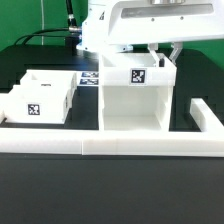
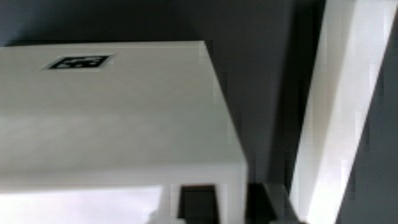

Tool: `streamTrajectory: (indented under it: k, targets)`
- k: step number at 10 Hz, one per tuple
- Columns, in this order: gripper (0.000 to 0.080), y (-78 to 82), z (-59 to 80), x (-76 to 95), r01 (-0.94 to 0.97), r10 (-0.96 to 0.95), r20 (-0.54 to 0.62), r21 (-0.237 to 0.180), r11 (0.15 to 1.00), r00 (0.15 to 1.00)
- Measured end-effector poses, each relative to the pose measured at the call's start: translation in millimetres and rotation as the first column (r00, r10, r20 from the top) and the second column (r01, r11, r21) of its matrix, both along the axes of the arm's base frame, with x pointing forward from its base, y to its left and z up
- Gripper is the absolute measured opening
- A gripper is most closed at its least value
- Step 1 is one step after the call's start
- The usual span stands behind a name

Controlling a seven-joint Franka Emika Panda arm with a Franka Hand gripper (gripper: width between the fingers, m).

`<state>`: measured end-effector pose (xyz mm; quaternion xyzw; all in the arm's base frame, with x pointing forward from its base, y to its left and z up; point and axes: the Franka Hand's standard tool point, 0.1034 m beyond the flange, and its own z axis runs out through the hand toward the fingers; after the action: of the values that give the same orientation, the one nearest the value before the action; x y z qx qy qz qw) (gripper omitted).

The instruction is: Assemble drawer

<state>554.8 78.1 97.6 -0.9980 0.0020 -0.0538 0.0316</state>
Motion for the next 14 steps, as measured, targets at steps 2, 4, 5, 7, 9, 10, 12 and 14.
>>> streamTrajectory:
  k: [2,4,5,7,9,10,12,14]
  targets:
    - [0.0038,1.9,1.0,1.4,0.126,-0.126,-0.003,0.019,0.992,0.992]
    - [0.0038,4.6,1.8,2.5,0.219,-0.219,-0.007,0.032,0.975,0.976]
    - [0.0038,12.7,2.6,5.2,0.377,-0.376,-0.023,0.050,0.925,0.926]
    - [0.0038,20.4,2.0,13.1,0.490,-0.489,-0.030,0.064,0.869,0.872]
    - [0.0038,22.7,5.5,17.7,0.615,-0.614,-0.045,0.086,0.784,0.788]
    - [0.0038,24.7,6.2,18.0,0.659,-0.657,-0.058,0.096,0.746,0.752]
    - [0.0038,27.5,7.2,18.2,0.713,-0.710,-0.075,0.107,0.693,0.701]
    - [0.0038,31.2,4.2,9.5,0.898,-0.887,-0.139,0.093,0.430,0.440]
